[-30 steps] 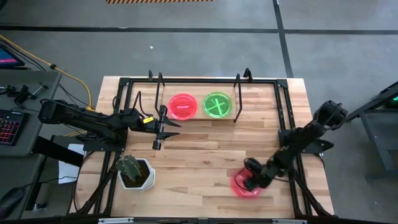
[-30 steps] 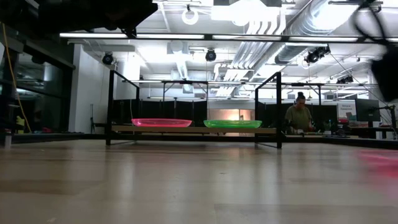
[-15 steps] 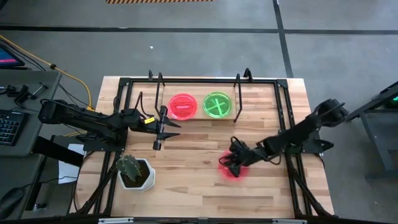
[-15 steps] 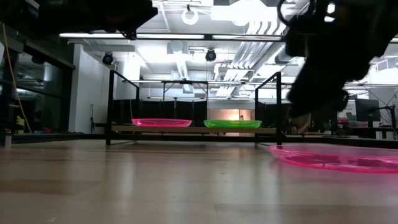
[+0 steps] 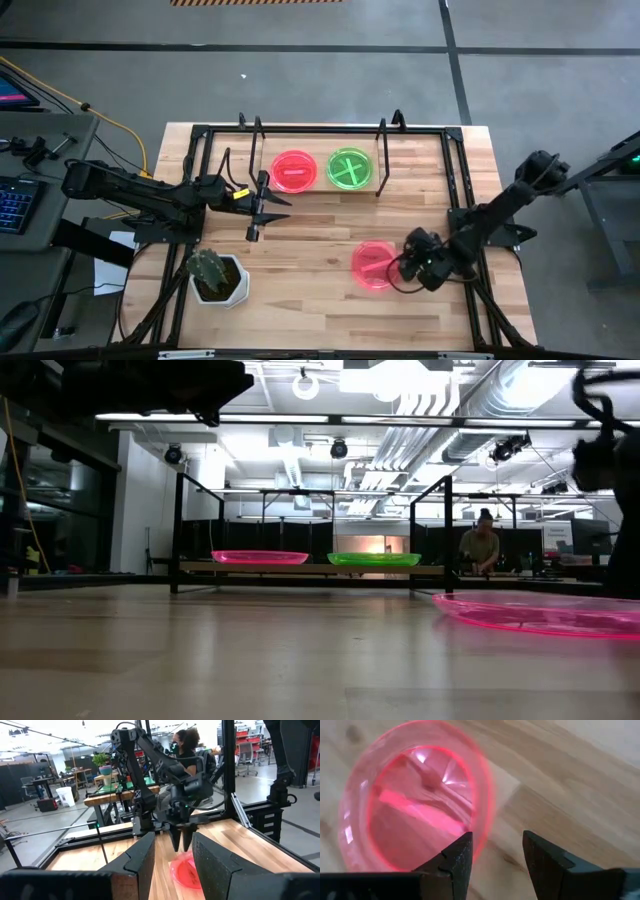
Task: Place and stack plates onto a shelf
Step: Stack the pink plate on top of the other pink plate on the shelf
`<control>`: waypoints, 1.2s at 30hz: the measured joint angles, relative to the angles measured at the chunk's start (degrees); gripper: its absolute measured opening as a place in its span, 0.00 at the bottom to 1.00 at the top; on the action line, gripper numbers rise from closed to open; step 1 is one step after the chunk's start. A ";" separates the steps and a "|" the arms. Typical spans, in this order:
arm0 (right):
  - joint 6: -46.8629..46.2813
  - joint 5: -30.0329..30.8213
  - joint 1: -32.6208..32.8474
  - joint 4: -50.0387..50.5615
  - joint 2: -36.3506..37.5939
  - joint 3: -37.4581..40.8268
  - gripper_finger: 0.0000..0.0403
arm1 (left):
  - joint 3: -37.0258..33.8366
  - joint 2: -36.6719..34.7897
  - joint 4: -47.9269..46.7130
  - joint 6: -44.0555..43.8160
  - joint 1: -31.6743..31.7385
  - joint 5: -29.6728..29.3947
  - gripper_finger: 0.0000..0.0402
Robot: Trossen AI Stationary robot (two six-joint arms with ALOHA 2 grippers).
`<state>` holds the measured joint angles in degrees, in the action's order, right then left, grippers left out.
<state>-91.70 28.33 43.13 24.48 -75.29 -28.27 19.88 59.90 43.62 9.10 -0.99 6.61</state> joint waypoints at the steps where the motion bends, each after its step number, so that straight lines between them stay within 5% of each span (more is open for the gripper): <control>1: -2.93 0.74 0.66 -0.41 0.00 1.06 0.39 | 0.00 0.00 -0.02 0.00 0.00 0.00 0.30; 8: -7.01 5.70 2.64 -8.34 0.00 3.82 0.39 | 0.00 0.00 0.03 1.00 0.00 -0.43 0.30; 25: -7.71 5.20 0.23 -21.97 -9.25 3.79 0.38 | 0.00 0.00 -0.04 0.98 0.00 -0.48 0.30; 28: -11.53 4.44 -0.24 -22.32 -9.29 3.78 0.30 | 0.00 -0.01 -0.04 1.02 0.00 -0.48 0.30; 32: -12.79 2.98 -1.05 -22.76 -9.41 3.82 0.05 | 0.00 -0.01 -0.04 1.05 0.00 -1.23 0.30; 36: -11.34 0.90 -2.55 -25.42 -9.49 3.84 0.03 | 0.00 -0.26 -0.23 1.64 -0.01 -3.18 0.30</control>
<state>-103.04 29.23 40.58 -0.93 -84.77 -24.43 19.88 59.64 43.39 10.74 -1.01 3.43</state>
